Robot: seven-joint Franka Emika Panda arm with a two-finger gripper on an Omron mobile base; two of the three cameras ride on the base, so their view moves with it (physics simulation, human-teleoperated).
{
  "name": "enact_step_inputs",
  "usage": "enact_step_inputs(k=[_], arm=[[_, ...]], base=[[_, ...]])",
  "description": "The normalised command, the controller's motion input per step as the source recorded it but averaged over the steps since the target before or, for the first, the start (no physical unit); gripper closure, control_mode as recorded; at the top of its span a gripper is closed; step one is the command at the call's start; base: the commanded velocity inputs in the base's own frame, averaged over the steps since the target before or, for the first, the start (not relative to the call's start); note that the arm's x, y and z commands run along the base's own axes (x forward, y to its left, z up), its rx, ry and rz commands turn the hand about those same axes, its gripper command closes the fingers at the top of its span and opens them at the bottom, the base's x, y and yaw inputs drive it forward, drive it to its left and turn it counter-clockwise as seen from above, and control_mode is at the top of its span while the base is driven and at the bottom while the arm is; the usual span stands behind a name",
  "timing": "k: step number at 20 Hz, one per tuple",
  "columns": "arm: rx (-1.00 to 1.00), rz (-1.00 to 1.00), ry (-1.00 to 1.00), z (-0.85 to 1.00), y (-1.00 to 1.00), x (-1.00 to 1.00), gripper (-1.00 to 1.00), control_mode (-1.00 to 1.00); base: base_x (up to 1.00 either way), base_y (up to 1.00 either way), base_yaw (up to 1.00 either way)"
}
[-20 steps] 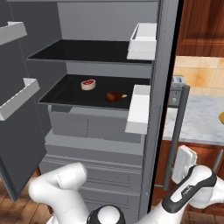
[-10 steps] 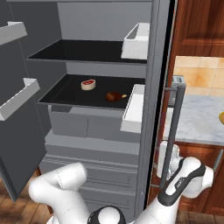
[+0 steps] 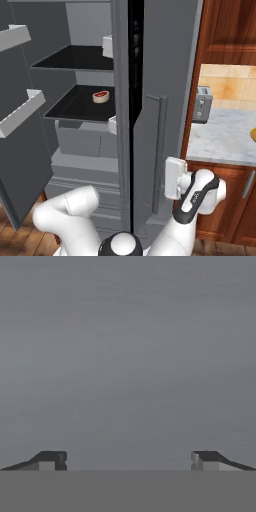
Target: Place the steak on the counter behind the older steak on the same shelf of the fridge to maintain FIFO order. Close the fridge door when finished.
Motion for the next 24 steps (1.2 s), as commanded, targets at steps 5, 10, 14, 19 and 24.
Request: enact_step_inputs(k=[5,10,14,19,24], arm=[[-0.03,-0.19,-0.09,0.15,0.88,0.00,-1.00,-1.00],[-0.05,-0.27,-0.11,0.21,0.93,0.00,-1.00,-1.00],[-0.04,-0.31,-0.10,0.22,0.85,0.00,-1.00,-1.00],[-0.06,-0.38,-0.03,0.22,0.66,0.13,-1.00,-1.00],[-0.01,-0.28,0.03,0.26,0.03,0.51,-1.00,-1.00]], base=[[0.00,0.00,0.00],[0.00,0.00,0.00],[0.00,0.00,0.00],[0.00,0.00,0.00],[0.00,0.00,0.00]])
